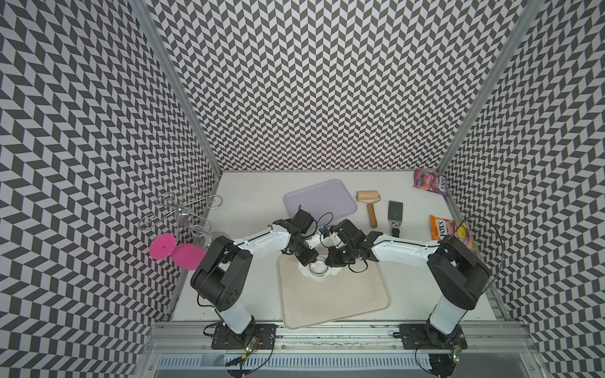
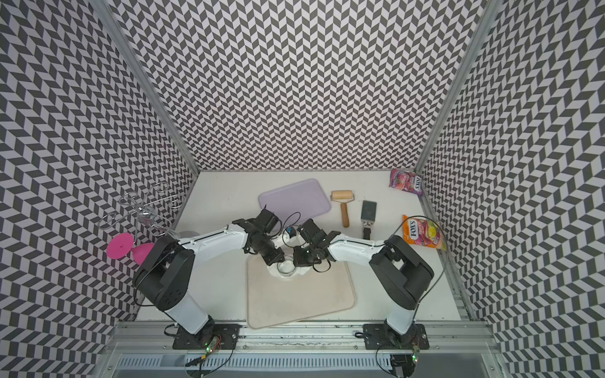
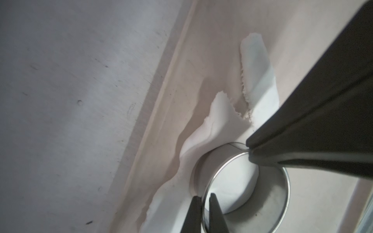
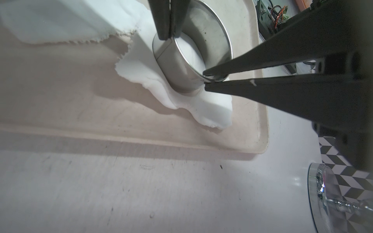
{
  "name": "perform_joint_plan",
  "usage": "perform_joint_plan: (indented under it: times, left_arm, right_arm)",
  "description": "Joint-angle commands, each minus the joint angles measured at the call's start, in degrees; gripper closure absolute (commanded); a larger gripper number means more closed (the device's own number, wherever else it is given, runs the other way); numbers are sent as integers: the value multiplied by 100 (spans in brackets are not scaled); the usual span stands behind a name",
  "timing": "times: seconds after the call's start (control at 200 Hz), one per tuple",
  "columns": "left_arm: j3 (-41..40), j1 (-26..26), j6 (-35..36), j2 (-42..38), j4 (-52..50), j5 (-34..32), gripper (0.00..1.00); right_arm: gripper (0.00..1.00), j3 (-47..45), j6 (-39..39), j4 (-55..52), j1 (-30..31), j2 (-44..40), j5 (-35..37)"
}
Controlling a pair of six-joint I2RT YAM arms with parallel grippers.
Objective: Roll out the dumpling wrappers from the dough
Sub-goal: Press the dumpling wrapper on the work surface.
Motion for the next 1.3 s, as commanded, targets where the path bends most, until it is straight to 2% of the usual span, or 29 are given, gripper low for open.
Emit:
perform_joint_plan:
  times: [0.0,0.396,0.691,0.741,0.941,1.042,1.297]
  left_arm:
    - [-779,-395,479,1011,-152,-930,100]
    - [-686,-397,444,880,-170,-834,100]
    - [-38,-388,330,490,-238,-521,100]
    - [53,-381,321,429,-232,-491,96]
    - [270,-320,285,76,-143,-297,74]
    - [349,-276,292,-3,-153,-212,70]
    - [590,84,490,-514,-254,348,49]
  right_arm:
    - [100,-285,-683,250,181,740,721]
    - [100,-156,-701,172,225,574,795]
    - [100,312,-765,-138,370,254,856]
    - [100,376,-771,-183,392,211,856]
    - [86,493,-801,-293,391,114,859]
    - [80,498,-793,-261,401,105,800]
    - [78,536,-749,-197,428,-45,692]
